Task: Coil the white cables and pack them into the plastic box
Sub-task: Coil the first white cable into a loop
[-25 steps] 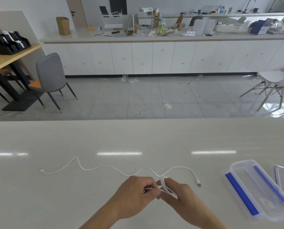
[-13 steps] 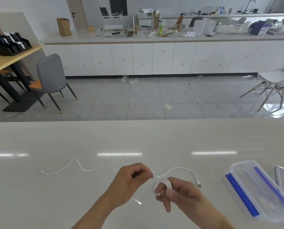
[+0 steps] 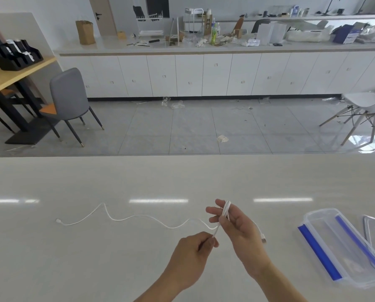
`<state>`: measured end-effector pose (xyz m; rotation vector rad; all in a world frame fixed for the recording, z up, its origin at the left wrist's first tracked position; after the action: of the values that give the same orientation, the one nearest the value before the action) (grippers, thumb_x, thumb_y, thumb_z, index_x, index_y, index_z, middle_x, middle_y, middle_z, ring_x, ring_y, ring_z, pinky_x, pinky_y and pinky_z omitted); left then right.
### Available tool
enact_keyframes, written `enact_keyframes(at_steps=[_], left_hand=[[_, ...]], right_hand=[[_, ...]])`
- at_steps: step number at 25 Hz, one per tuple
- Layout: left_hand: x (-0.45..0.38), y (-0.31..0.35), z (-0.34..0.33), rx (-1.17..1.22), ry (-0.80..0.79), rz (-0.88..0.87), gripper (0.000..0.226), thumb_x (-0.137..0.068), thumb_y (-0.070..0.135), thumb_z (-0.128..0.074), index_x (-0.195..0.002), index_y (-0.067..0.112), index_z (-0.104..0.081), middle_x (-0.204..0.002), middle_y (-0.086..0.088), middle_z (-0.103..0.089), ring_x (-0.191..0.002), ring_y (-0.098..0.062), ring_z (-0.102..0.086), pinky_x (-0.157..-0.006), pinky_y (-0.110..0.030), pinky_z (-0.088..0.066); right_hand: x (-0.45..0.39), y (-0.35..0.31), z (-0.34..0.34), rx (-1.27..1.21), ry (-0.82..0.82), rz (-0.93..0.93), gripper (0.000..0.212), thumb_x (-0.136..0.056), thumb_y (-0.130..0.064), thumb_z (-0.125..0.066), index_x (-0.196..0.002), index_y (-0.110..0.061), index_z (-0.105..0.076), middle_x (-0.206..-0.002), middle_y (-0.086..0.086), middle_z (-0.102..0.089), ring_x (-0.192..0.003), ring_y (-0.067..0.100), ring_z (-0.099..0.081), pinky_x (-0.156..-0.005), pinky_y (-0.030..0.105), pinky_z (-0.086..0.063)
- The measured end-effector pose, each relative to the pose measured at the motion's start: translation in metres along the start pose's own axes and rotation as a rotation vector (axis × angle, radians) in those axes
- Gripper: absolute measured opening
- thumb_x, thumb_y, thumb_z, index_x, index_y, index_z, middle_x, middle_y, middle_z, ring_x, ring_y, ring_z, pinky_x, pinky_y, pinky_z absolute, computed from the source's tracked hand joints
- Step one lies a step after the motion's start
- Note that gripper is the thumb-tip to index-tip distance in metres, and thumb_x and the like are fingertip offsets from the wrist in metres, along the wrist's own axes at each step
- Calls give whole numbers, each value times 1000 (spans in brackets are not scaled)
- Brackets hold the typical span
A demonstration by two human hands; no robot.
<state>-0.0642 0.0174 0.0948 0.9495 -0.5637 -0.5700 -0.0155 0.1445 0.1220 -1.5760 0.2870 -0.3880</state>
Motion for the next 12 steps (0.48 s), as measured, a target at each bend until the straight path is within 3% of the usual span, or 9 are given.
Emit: enact_keyframes(at_steps=[4, 6, 9, 11, 12], left_hand=[[0, 0, -4, -193, -155, -1, 26, -101, 28, -47, -95, 22, -71, -52, 11, -46, -45, -4, -41, -52, -22, -32], [0, 3, 0, -258, -194, -17, 25, -99, 28, -49, -92, 21, -71, -56, 9, -51, -47, -5, -42, -54, -25, -33], [-5, 8, 16, -301, -215, -49, 22, -95, 33, -56, -85, 20, -71, -63, 6, -57, -52, -7, -42, -57, -27, -36], [-8, 12, 27, -321, -226, -81, 20, -93, 37, -60, -85, 22, -72, -62, 8, -54, -54, -7, -43, -59, -27, -38], [-10, 14, 31, -315, -239, -94, 19, -92, 38, -62, -85, 23, -72, -63, 7, -56, -56, -8, -46, -60, -27, -40]], right_hand=[[1, 16, -8, 388, -163, 3, 59, -89, 18, -41, -133, -19, -52, -120, -16, -70, -107, 9, -65, -93, 21, -51], [5, 24, -17, 594, -279, 14, 69, -77, 17, -43, -136, -19, -46, -128, -15, -64, -110, 3, -61, -96, 17, -48], [9, 31, -21, 691, -362, 23, 36, -90, -7, -59, -124, -20, -54, -116, -18, -69, -102, 3, -64, -93, 24, -52], [12, 31, -22, 682, -403, -7, 10, -96, -24, -58, -106, -24, -61, -98, -20, -72, -89, 6, -65, -85, 31, -53], [13, 29, -24, 680, -436, -25, 6, -97, -27, -55, -97, -26, -62, -90, -20, -72, -84, 10, -65, -81, 33, -53]])
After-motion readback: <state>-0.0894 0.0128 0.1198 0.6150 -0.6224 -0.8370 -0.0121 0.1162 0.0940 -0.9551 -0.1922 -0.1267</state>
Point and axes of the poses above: each hand's wrist, its own x-axis away from the middle knuckle, its own z-axis out of the back of the hand, y = z × x, the point moved 9 cm from there along -x, towards the middle knuckle
